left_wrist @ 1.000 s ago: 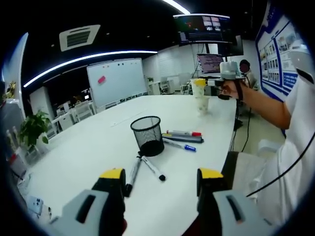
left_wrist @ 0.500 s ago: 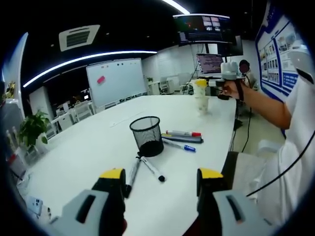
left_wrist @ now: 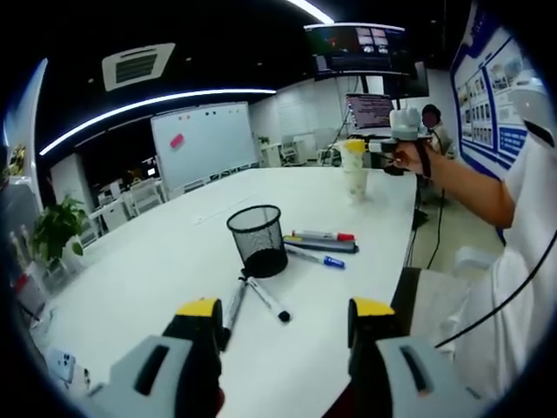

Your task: Place the scattered laser pointers and whiteboard markers into the pen holder and stack the scattered paper cups together

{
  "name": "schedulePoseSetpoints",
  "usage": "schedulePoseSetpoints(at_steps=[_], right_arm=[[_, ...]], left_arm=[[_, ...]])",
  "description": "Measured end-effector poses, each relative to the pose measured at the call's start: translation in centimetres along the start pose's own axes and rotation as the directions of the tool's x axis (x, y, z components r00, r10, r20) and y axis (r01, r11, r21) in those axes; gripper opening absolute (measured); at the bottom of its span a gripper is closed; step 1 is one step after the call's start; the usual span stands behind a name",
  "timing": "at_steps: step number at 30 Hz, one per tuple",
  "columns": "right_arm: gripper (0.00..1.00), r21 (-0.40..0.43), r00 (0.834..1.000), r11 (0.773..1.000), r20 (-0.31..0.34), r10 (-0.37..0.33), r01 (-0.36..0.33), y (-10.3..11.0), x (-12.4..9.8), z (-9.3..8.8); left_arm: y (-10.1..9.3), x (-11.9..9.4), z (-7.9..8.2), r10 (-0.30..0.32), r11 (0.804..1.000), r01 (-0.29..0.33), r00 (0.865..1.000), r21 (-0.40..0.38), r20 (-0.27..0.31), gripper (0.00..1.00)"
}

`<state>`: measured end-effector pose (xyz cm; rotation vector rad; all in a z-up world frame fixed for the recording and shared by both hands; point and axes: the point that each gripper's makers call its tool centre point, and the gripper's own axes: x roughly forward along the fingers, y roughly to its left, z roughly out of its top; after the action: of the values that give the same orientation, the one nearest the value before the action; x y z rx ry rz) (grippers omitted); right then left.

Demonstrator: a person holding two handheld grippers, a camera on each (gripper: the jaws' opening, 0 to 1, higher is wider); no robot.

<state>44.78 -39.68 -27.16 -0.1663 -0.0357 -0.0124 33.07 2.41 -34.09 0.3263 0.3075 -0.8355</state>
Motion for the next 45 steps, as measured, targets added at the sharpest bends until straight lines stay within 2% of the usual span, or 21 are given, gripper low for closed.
schedulePoseSetpoints(at_steps=[45], right_arm=[[0.47,0.013,0.998,0.999,-0.055,0.037,-0.037,1.0,0.9,-3.1]], left_arm=[[0.0,0.0,0.0,-0.003,1.0,0.003,1.0,0.009,-0.012,0.59]])
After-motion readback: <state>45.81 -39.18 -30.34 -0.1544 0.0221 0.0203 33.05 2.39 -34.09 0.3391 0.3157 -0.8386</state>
